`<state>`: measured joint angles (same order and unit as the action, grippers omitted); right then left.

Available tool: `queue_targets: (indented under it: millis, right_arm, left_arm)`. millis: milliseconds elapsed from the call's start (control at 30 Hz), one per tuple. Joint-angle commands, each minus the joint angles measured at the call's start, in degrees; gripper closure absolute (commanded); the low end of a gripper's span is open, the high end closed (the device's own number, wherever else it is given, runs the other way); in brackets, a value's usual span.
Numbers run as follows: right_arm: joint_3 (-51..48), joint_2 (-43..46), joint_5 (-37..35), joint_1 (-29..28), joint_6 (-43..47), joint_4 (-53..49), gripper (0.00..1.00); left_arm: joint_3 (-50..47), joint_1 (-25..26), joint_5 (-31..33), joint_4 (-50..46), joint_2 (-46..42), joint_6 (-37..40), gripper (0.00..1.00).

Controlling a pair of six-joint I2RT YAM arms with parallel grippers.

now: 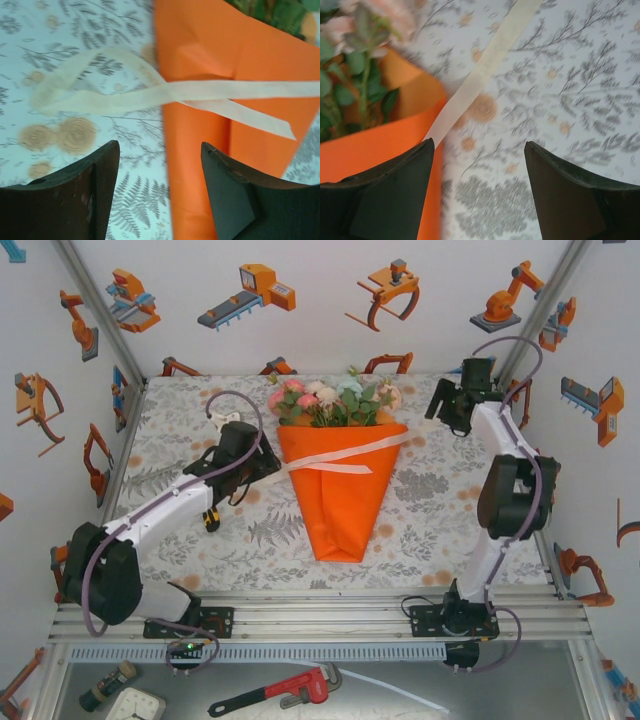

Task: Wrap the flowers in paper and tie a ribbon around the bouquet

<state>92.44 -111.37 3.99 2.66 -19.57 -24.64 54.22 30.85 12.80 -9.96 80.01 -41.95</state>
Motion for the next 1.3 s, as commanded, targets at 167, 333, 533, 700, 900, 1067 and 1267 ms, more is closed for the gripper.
queue_targets:
  millis: [167,333,533,700,900,1067,1267]
  right_arm:
    - [28.8,-24.4,-17.1,2.3,4.0,-6.1,0.32]
    - [45.2,-36.1,-19.4,4.2,6.1,-8.7,0.32]
    - [56.3,-44.4,-10.7,5.2,7.2,-11.3,0.33]
    - [57.1,-45.3,-8.9,5.5,2.9,-8.3,0.37]
    - [55.2,-44.4,-11.5,5.6,-2.6,-11.0,0.87]
    - [49.1,-37.5,-10.4,5.6,-3.3,-9.7,1.00]
    - [31.2,-17.8,-12.1,4.3,-5.4,-3.2,1.00]
  left_arm:
    - [1.8,-8.0,-7.9,-1.4,6.1,8.8,0.31]
    - [1.9,-8.6,-10.8,1.7,7.3,10.6,0.28]
    - [1.6,-8.6,-10.5,1.9,6.9,13.4,0.26]
    - [1.8,-8.6,-9.7,0.1,6.4,14.5,0.26]
    - [2.0,-8.6,-8.1,0.0,6.4,13.2,0.26]
    - [2.6,-8.8,-8.4,-1.4,5.9,13.0,0.26]
    - [2.9,-8.5,-14.4,-0.5,6.5,16.0,0.25]
